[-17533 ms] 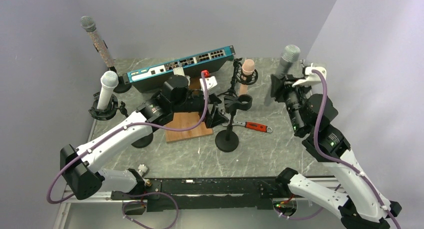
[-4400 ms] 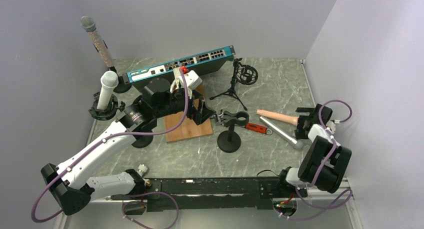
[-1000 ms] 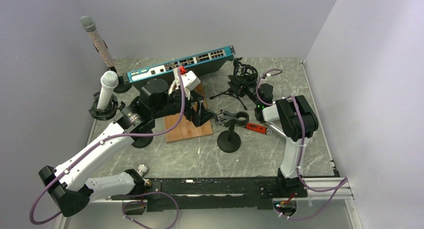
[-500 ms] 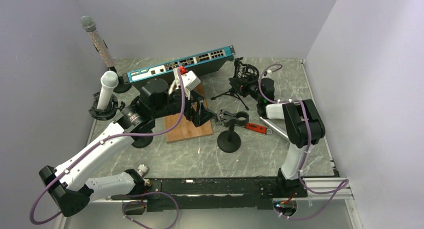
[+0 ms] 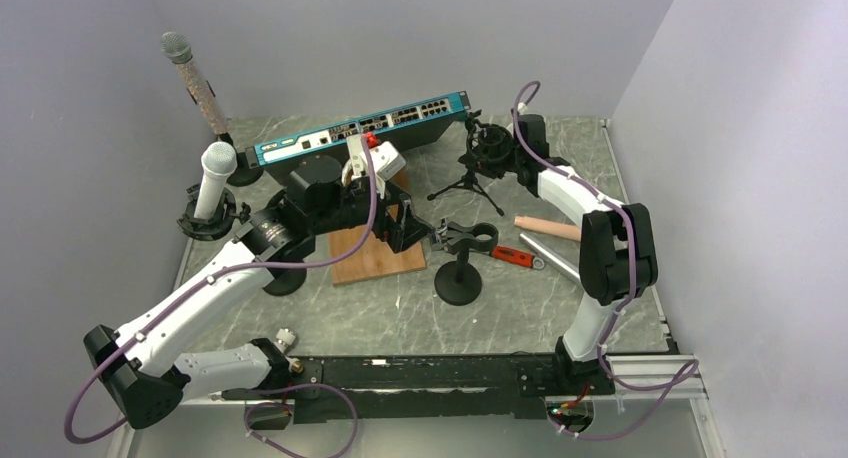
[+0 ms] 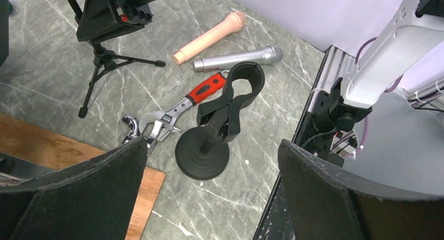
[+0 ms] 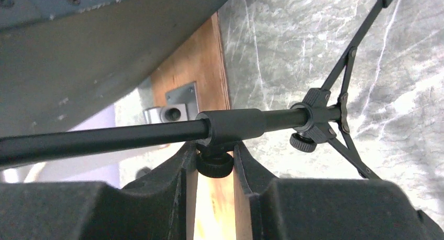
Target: Remove the microphone from the stand
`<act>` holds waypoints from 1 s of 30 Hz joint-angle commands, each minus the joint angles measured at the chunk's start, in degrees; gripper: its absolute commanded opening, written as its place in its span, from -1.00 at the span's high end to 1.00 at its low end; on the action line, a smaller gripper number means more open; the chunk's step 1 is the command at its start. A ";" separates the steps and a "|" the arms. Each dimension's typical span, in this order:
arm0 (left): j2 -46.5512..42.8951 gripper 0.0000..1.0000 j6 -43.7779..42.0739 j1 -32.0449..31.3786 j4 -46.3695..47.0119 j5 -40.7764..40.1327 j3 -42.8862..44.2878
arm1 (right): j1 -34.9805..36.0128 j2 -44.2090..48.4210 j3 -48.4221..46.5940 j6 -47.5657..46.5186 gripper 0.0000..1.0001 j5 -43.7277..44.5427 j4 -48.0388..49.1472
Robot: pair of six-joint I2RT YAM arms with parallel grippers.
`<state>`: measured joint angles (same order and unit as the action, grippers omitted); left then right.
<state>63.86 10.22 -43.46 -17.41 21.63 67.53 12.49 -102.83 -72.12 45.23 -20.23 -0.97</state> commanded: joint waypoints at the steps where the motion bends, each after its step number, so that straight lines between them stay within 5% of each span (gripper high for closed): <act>1: 0.16 -0.95 -0.04 0.18 1.48 0.55 2.25 | -0.36 -2.56 -0.21 -16.56 1.00 3.71 -13.16; 8: 1.02 -0.96 -0.37 0.22 1.66 1.63 2.28 | -0.66 -0.74 6.59 -10.26 1.00 -11.63 -0.43; 15: 1.29 -0.96 0.00 0.22 1.53 1.93 2.45 | -1.45 1.07 10.58 -2.29 -0.14 -16.91 9.92; 23: 0.31 -0.97 0.01 0.22 1.54 1.70 2.46 | -2.00 3.94 20.54 9.55 -0.65 -16.73 30.52; 30: 0.27 -0.97 0.36 0.19 1.73 2.70 2.53 | -2.34 3.24 30.38 23.89 -0.84 -9.24 56.94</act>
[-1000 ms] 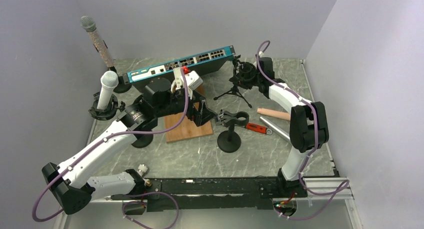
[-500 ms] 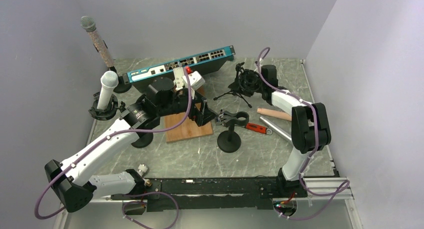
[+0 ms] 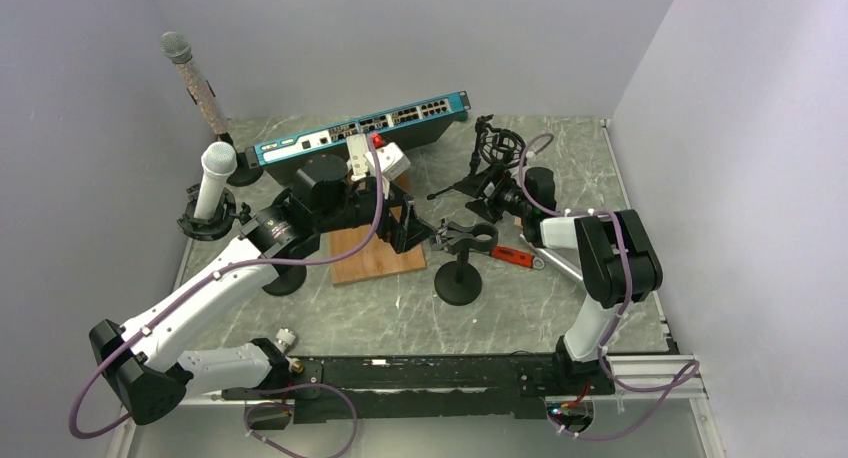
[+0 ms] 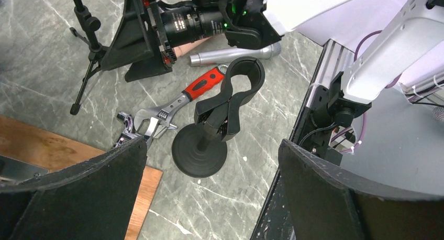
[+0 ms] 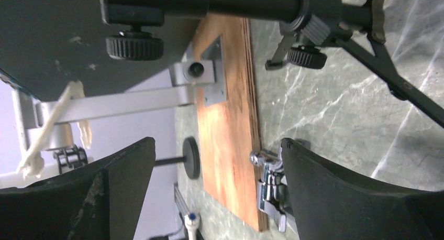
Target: Remove the microphone from the stand
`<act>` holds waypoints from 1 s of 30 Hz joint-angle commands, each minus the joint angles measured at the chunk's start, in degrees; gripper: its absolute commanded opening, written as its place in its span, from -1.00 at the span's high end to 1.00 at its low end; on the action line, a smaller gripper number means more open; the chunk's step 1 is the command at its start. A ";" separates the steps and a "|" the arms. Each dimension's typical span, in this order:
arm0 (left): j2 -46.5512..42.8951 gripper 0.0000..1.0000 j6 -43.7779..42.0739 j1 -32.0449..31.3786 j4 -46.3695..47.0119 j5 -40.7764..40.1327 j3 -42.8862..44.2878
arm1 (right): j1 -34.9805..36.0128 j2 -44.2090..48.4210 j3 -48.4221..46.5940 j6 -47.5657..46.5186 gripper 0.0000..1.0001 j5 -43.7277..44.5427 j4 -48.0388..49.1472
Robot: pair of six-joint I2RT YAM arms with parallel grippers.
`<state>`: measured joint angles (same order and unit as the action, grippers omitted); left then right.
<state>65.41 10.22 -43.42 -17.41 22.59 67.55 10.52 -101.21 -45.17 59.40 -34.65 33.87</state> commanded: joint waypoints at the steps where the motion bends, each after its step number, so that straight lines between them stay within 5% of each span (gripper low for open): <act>1: -1.43 -0.97 0.33 0.16 1.80 1.71 2.49 | -0.29 1.27 3.51 10.53 -0.86 6.10 23.24; 8: -2.10 -0.97 0.40 0.17 1.77 1.55 2.50 | -0.44 1.12 3.39 13.30 -0.85 12.54 23.80; 11: -2.39 -0.97 0.68 0.30 2.13 1.98 2.28 | -0.48 1.20 2.58 14.04 -0.60 14.25 21.55; 15: -2.39 -0.97 0.93 0.53 2.12 2.05 2.33 | -0.50 -0.56 1.15 15.48 -0.01 14.57 22.57; 23: -2.56 -0.97 1.43 1.54 2.52 2.56 2.09 | -0.24 -2.53 -3.58 14.45 0.08 14.76 16.54; 30: -1.68 -0.96 1.95 1.87 3.19 2.39 1.57 | 1.66 1.85 -8.62 2.69 0.75 21.47 -5.06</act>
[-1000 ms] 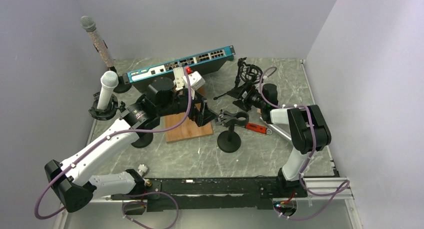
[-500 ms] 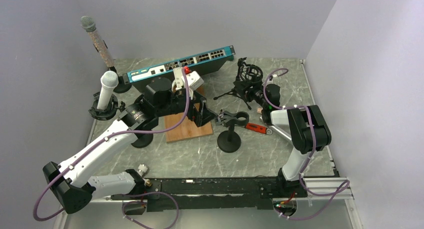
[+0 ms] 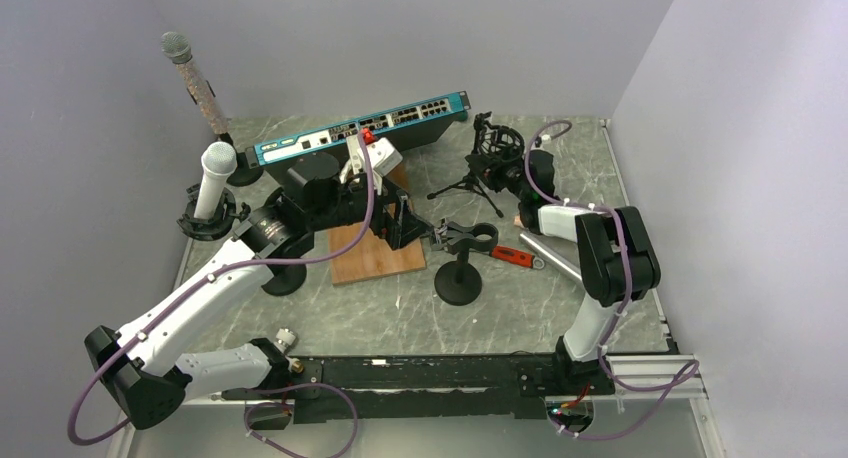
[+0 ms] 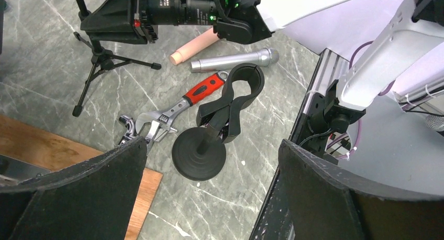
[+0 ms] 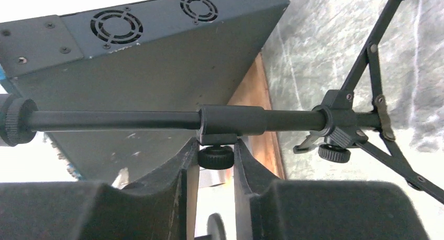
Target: Remove the microphone from the stand
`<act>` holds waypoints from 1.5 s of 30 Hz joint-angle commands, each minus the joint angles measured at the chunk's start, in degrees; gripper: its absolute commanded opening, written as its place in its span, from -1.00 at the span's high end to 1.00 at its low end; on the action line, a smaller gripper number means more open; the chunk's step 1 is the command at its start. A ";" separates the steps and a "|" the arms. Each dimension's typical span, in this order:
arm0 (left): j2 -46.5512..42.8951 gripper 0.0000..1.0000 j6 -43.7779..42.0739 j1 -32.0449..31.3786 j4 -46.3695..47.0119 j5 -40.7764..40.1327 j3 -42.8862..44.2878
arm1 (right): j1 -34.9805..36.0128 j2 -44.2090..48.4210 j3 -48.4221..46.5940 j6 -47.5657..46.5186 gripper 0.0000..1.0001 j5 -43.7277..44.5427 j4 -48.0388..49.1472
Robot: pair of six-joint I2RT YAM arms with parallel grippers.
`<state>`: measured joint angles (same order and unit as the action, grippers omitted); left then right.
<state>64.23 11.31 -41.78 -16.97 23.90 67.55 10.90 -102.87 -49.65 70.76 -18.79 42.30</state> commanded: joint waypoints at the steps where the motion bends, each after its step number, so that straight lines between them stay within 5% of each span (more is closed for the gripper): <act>1: -0.29 -0.96 1.01 0.28 2.72 1.45 1.61 | 1.82 3.93 -5.04 -11.06 0.84 6.61 -17.10; 6: -0.13 -0.96 0.03 0.25 1.94 -0.38 1.80 | 5.48 6.07 -12.12 -22.52 1.00 18.06 -35.22; 14: 0.27 -0.96 -0.57 0.21 1.36 -1.69 1.92 | 7.77 5.71 -15.40 -28.09 1.00 19.64 -40.03; 17: 0.75 -0.96 -0.30 0.15 1.30 -0.82 2.15 | 7.80 5.98 -15.10 -28.17 0.98 14.89 -37.61; 20: 0.82 -0.96 -0.57 -0.13 1.26 -1.00 2.04 | 7.67 6.59 -13.70 -25.70 0.50 12.26 -34.60; 26: -0.30 -0.99 -2.12 -0.68 1.04 -2.05 1.99 | 7.01 8.44 -12.91 -18.48 -0.12 10.70 -31.98; 29: 0.14 -0.99 -2.24 -0.94 -0.29 -3.45 2.77 | 5.09 8.46 -8.62 -12.45 -0.39 5.86 -22.43; 35: -0.36 -0.99 -2.04 -2.16 0.36 -2.40 2.47 | 2.44 4.86 -2.94 -2.78 -0.40 -1.22 -9.92; 38: -0.08 -0.99 -1.53 -2.22 0.06 -0.94 3.01 | 2.20 5.39 0.73 0.34 -0.28 -0.04 -4.17; 45: -0.88 -0.99 -1.80 -2.27 0.01 -1.53 2.99 | 1.26 5.29 9.89 10.47 -0.36 2.58 9.73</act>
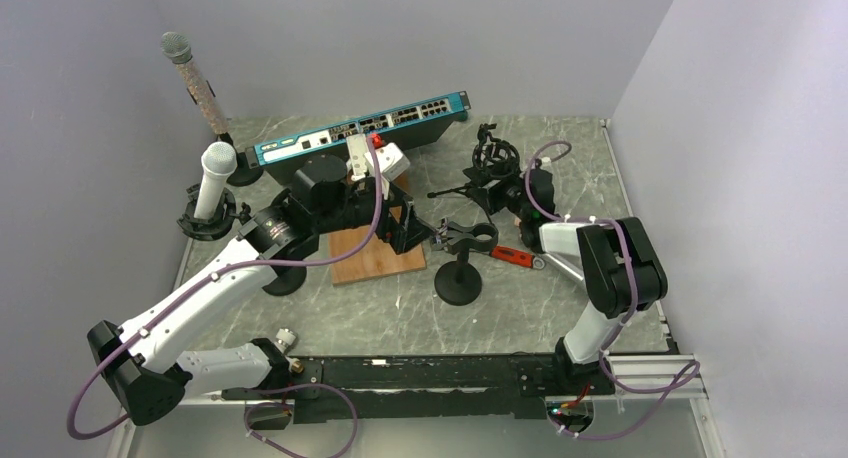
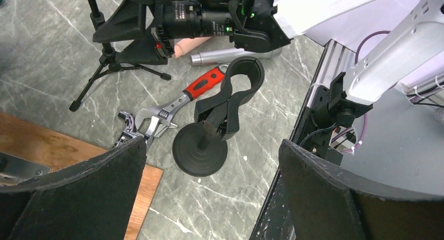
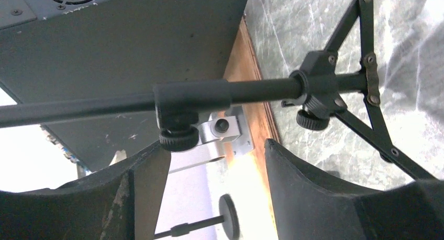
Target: Remove the microphone from the stand
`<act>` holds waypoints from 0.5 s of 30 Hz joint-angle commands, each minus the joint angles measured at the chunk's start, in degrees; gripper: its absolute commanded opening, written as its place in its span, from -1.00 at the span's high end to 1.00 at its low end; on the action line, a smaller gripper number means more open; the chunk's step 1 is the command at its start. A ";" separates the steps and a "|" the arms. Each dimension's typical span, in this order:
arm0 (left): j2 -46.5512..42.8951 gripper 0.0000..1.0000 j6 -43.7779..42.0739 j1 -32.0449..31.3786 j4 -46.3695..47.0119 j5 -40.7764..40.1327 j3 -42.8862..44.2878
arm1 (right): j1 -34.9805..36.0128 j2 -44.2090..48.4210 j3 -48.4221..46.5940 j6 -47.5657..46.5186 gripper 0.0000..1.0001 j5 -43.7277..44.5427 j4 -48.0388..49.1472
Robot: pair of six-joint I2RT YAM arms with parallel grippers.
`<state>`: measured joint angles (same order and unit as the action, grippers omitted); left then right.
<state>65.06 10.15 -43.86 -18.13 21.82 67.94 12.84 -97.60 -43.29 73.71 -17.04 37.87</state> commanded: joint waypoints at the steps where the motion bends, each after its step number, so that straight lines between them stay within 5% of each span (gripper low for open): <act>1: -1.95 -0.99 -0.37 -0.25 1.76 1.19 2.30 | -0.67 0.16 4.38 7.96 -0.36 1.38 14.93; 7: -1.96 -0.99 -0.61 -0.22 0.88 -0.07 2.67 | -1.47 -0.97 3.49 8.06 -0.14 1.86 14.22; 15: -0.74 -0.99 -0.64 -0.23 1.08 0.34 2.58 | -1.97 -1.47 -2.31 6.15 -0.12 0.99 7.60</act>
<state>64.25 10.15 -43.86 -18.28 22.00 68.18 11.66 -99.11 -40.36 80.18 -16.86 46.37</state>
